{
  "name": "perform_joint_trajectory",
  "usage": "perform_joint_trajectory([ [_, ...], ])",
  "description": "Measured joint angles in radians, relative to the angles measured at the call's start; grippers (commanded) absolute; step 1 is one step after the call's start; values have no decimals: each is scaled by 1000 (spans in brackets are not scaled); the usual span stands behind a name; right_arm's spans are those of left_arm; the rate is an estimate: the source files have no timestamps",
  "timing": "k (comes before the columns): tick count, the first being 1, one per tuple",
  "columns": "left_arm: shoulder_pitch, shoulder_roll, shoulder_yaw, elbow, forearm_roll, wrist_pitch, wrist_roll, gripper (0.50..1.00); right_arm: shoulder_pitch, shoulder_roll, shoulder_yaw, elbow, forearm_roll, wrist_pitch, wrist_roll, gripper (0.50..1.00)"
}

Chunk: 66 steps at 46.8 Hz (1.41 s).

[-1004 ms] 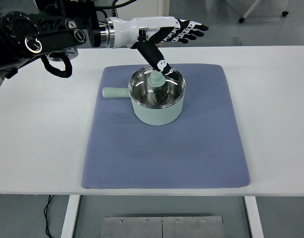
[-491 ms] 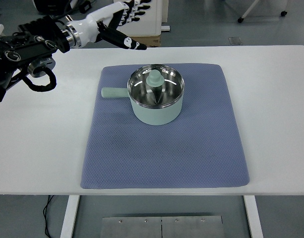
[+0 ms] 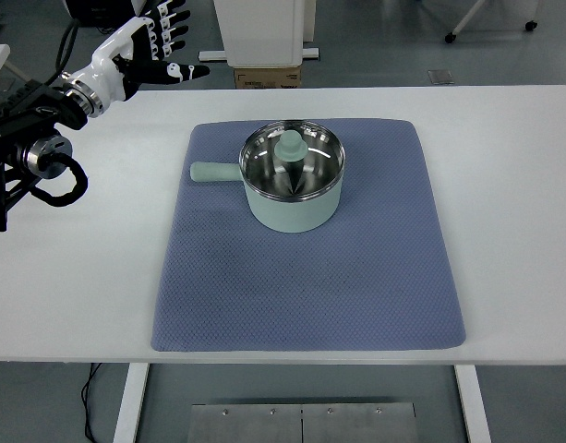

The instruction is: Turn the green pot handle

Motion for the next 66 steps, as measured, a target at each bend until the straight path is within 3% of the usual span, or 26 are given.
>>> perform_joint_trajectory([
  [14, 109, -8, -179, 37, -85, 11, 65, 1000, 0, 0, 0, 0, 0, 0, 0, 1000],
  [28, 202, -103, -321, 170, -92, 13, 68, 1000, 0, 0, 0, 0, 0, 0, 0, 1000],
  [44, 255, -151, -462, 196, -98, 13, 68, 1000, 0, 0, 0, 0, 0, 0, 0, 1000],
  [66, 286, -231, -549, 204, -99, 37, 68, 1000, 0, 0, 0, 2, 0, 0, 0, 1000],
])
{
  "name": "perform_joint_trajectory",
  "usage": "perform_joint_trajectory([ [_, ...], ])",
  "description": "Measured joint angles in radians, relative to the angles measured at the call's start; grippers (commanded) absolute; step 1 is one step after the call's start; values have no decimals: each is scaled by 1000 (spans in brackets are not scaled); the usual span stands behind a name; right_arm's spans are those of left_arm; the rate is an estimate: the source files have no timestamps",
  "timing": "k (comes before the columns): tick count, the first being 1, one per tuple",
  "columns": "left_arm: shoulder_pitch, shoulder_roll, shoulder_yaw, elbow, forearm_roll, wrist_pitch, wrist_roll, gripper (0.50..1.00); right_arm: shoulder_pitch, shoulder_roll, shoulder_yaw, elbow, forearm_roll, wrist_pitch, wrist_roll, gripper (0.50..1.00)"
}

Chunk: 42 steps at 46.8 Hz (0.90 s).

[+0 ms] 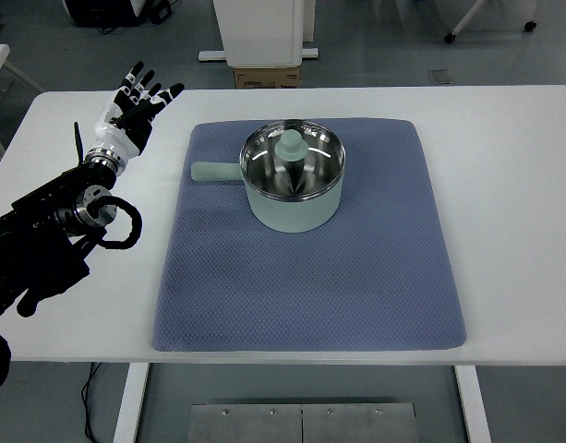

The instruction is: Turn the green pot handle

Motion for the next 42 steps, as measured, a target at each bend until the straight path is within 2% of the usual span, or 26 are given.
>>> perform_joint_trajectory([
  [15, 6, -40, -9, 0, 0, 23, -2, 1000, 0, 0, 0, 1, -2, 0, 0, 1000],
  [42, 9, -41, -9, 0, 0, 22, -2, 1000, 1, 0, 2, 6, 2, 1, 8, 1000],
])
